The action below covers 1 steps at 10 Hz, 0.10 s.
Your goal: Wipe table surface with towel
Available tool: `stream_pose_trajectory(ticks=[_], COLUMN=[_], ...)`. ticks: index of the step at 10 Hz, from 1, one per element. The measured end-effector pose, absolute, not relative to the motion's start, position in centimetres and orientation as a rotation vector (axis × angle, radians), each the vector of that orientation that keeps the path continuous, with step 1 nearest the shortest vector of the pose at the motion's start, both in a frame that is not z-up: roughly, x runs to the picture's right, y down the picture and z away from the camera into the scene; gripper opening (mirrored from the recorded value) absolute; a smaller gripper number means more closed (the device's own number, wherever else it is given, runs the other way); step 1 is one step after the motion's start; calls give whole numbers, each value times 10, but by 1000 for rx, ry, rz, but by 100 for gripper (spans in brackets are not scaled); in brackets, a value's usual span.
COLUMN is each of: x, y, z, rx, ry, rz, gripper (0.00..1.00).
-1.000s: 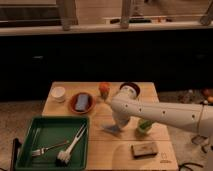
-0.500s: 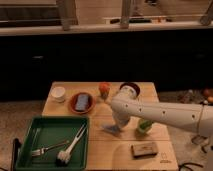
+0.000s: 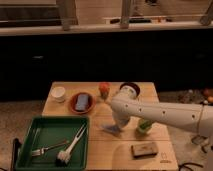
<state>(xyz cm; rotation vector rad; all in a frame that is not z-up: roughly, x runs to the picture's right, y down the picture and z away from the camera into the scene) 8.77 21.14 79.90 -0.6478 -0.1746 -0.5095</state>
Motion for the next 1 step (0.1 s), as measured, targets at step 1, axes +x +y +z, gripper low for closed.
stream_pose_trajectory(ticks=[1], x=[88], y=[211], z=[799], rx=[-648], ry=[-175], rz=[-510], gripper=[0])
